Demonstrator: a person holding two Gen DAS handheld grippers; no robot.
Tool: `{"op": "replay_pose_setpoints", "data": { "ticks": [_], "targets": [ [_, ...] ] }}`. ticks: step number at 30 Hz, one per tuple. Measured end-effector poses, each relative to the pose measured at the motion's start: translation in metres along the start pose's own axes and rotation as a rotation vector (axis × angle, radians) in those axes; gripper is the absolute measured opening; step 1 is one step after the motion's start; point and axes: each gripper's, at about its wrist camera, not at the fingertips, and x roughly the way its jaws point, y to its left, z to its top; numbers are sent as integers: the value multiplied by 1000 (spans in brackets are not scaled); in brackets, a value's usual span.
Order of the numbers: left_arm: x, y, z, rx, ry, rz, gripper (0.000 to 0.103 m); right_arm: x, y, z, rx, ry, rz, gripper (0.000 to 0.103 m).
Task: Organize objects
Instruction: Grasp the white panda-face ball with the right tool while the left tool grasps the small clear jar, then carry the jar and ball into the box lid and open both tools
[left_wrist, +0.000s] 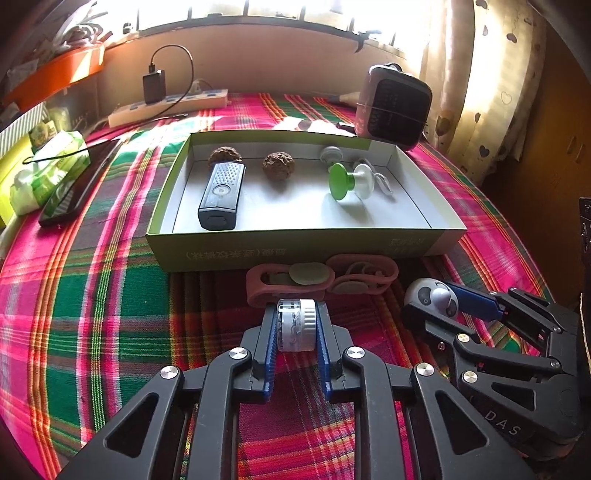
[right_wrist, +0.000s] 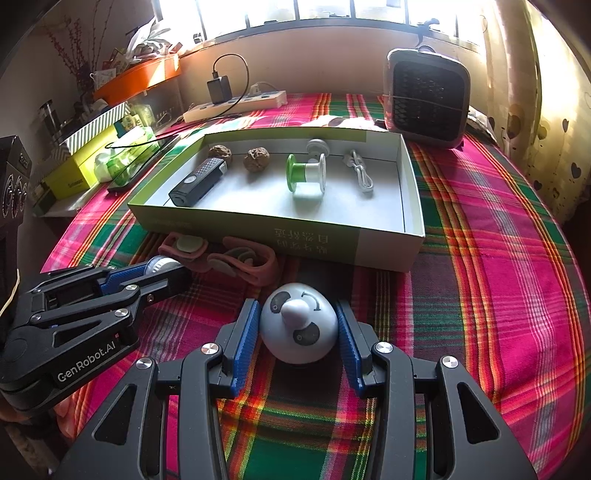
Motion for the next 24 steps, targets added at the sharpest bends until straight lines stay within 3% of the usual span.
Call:
{"op": "replay_pose_setpoints", "data": {
  "ticks": [24],
  "targets": [
    [-13,0,2,3,-25,-10,17,-4,-3,0,7,-20,6,43]
  ]
}}
